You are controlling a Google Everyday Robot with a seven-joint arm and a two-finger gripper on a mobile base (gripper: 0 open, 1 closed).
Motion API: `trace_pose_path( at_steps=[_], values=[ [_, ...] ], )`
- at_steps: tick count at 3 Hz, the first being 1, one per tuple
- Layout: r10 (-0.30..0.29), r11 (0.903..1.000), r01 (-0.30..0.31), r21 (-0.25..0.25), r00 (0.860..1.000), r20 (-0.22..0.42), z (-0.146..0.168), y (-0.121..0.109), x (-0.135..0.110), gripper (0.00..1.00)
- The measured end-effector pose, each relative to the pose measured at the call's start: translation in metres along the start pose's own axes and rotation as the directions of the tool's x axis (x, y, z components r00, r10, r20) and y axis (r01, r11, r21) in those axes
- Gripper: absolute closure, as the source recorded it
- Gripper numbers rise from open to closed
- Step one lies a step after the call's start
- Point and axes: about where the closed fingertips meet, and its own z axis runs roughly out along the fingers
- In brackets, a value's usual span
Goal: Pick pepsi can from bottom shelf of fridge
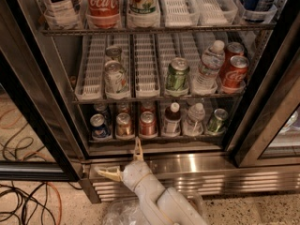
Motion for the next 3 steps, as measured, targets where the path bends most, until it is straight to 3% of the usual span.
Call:
trace_pose_path(
  at_steps=[2, 3],
  values=[
    [0.05, 0.9981, -0.051, 0.033, 0.998, 0.032, 0.025, 0.007, 0.007, 0.0],
    [0.027, 0.9958, -0.032, 0.086, 0.998, 0.061, 0.042, 0.002, 0.004, 0.0]
  ],
)
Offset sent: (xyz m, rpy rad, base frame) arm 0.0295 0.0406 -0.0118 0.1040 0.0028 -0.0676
